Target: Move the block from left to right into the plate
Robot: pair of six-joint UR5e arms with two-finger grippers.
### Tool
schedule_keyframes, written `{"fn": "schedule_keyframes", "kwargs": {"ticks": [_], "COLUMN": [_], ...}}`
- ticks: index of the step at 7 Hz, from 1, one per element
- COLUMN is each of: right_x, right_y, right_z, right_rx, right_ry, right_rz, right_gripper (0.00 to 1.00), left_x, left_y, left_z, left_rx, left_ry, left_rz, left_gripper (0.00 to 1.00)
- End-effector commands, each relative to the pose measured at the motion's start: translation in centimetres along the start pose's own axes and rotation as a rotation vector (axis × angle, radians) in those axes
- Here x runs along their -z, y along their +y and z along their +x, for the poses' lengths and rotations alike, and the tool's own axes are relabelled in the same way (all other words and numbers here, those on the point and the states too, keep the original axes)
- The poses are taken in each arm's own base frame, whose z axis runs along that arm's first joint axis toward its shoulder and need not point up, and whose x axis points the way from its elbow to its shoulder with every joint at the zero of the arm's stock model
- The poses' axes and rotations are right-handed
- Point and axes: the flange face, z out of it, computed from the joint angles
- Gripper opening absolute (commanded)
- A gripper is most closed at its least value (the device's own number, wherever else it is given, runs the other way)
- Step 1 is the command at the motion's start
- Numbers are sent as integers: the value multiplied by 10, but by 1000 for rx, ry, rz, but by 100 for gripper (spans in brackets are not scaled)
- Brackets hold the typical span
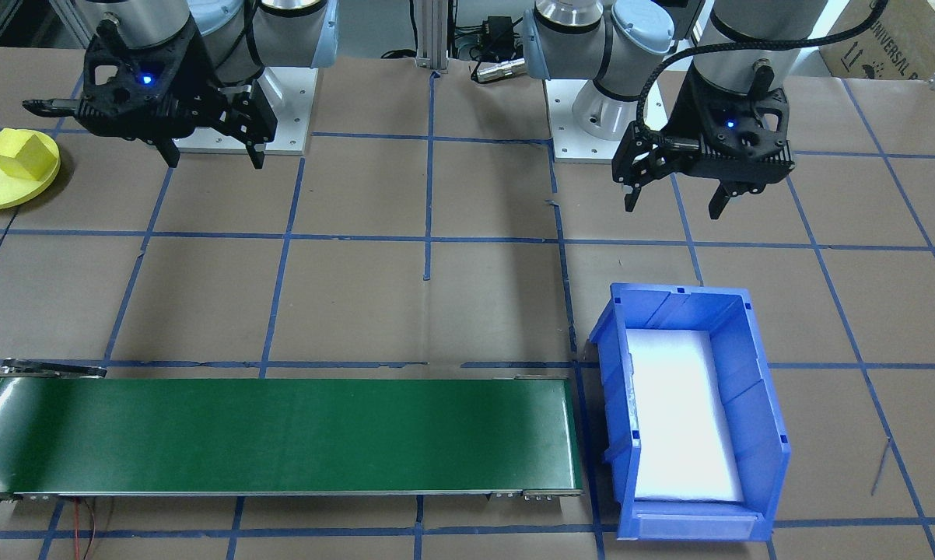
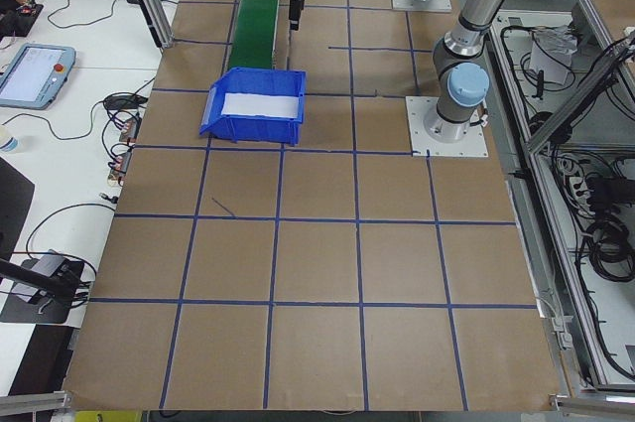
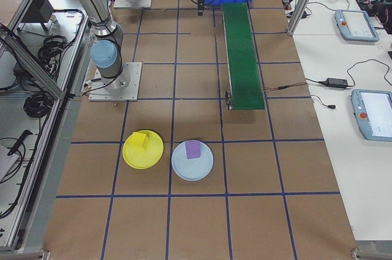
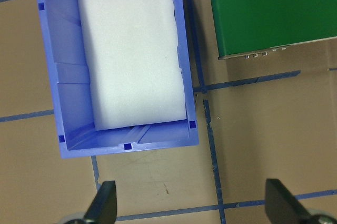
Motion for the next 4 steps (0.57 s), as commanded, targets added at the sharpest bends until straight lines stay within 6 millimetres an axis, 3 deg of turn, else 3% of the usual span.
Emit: {"fn": "schedule_keyframes", "kwargs": {"ticks": [1, 4], "right_x": [0, -1], "right_y": [1, 2], "right_z": [-1, -5], "right_rx": [1, 8], "right_ry": [-7, -6], "right_rz": [-8, -10], "right_gripper": [100, 100], "left_x": [-2, -7], "left_y": [4, 3], "left_z": [40, 43], "left_rx": [29, 22], "left_ry": [21, 84], "left_rz": [4, 9], "left_gripper": [100, 100]}}
